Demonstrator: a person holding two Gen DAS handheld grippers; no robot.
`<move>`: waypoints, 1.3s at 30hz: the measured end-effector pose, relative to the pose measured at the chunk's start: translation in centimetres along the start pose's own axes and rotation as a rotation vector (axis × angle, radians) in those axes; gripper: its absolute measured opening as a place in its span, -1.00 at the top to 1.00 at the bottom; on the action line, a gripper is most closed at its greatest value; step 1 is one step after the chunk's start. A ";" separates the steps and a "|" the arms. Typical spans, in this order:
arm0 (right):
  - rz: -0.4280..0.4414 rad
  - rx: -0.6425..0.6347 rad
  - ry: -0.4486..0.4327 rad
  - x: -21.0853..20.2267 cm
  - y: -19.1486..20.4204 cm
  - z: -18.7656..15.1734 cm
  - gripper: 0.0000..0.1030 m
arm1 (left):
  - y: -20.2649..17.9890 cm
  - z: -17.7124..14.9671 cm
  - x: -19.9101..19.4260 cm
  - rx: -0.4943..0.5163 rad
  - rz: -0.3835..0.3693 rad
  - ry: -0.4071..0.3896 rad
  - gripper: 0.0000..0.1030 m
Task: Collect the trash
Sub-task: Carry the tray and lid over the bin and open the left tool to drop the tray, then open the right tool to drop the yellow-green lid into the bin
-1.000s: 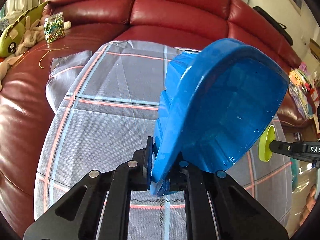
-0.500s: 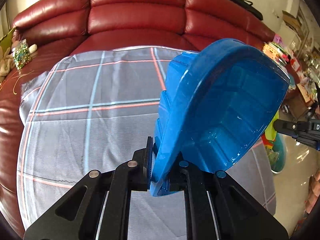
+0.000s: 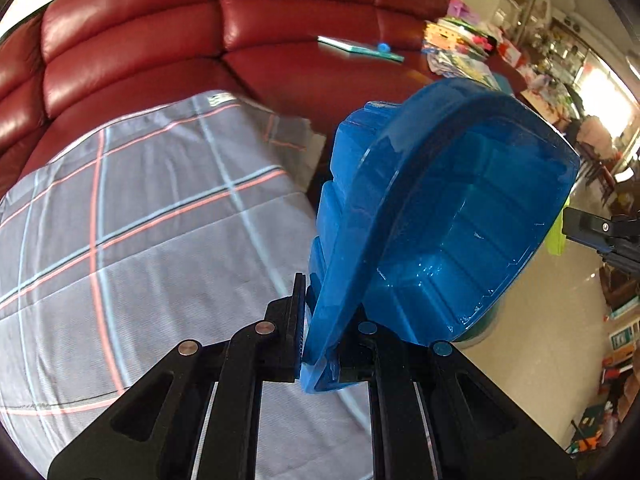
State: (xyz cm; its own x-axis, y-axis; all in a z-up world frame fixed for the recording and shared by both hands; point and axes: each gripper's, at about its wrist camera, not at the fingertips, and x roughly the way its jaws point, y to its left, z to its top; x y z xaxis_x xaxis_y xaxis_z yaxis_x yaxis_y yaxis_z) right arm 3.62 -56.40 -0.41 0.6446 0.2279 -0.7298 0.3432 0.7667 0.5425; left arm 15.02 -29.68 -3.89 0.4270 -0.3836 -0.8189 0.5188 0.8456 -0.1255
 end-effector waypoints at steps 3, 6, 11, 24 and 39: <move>-0.025 0.039 -0.014 -1.1 -2.8 0.6 0.93 | -4.0 0.4 2.1 0.033 -0.044 0.024 0.80; -0.043 0.071 -0.020 -1.7 -5.1 1.0 0.92 | -7.5 0.6 4.4 0.064 -0.062 0.049 0.80; -0.059 0.106 -0.019 -1.8 -7.8 1.7 0.93 | -9.8 1.3 8.8 0.081 -0.059 0.106 0.79; -0.051 0.117 0.029 1.1 -8.5 2.6 0.92 | -12.5 1.7 11.2 0.141 -0.042 0.088 -0.67; -0.067 0.073 0.094 4.8 -6.2 3.0 0.39 | -7.7 0.5 5.4 0.083 -0.055 0.052 -0.93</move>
State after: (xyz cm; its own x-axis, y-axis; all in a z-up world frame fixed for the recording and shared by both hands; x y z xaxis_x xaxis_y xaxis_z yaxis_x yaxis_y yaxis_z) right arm 6.64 -61.86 -6.09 0.5529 0.2353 -0.7993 0.4347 0.7369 0.5177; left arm 13.71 -38.49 -7.06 0.3582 -0.4071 -0.8402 0.6012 0.7891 -0.1260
